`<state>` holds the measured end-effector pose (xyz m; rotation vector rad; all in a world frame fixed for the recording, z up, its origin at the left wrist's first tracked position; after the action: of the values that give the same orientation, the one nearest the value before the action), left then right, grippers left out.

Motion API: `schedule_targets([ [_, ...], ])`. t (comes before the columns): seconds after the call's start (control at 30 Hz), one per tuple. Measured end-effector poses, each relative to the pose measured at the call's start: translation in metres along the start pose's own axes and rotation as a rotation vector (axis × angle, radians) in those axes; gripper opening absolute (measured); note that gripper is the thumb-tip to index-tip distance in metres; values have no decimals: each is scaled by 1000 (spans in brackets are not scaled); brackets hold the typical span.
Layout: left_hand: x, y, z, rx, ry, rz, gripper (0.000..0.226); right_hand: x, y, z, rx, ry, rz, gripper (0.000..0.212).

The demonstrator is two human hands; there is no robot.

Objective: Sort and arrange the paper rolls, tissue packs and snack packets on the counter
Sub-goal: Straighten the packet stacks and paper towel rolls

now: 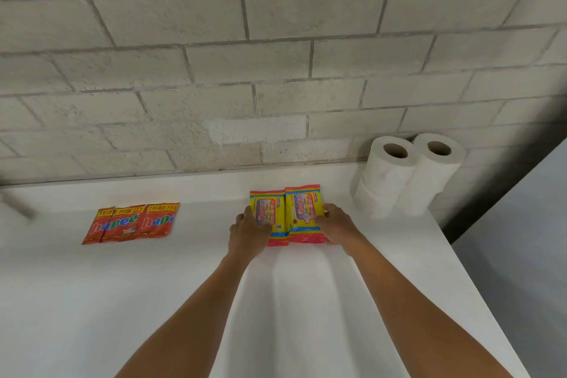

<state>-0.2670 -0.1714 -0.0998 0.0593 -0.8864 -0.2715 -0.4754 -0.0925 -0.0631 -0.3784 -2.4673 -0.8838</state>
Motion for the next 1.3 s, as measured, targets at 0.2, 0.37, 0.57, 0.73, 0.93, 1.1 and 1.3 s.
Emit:
schedule_targets([
  [0.2,-16,0,12,-34,29,-10,48,15,-3,13,-37,-54,28,35],
  [0.37,-28,0,27,-57,52,-34,49,29,-5,24,-56,-77,52,29],
  [0.57,-32,0,31,-65,53,-23,50,33,-6,29,-73,-140,32,17],
  [0.73,-31,0,30,-70,50,-6,47,29,-10,30,-70,-133,3,32],
  [0.93,-26,-4,24,-73,62,16,43,22,-13,28,-76,-150,-32,36],
  [1.1,-19,-5,16,-67,70,25,40,12,-14,22,-50,-124,-44,36],
  [1.3,-3,-5,1,-35,52,47,39,-4,-12,13,-27,-126,-69,30],
])
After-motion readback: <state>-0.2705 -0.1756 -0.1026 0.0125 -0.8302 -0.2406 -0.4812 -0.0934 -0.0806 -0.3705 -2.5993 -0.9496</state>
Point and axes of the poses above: each hand's wrist, its own y-axis away from the middle knuckle, its own x-axis out of the back of the hand, z = x × y, the point moved 7 cm from there along -y, towards the middle knuckle, and after that the axes turned 8 degrees about -x, right-handed, at the moved point
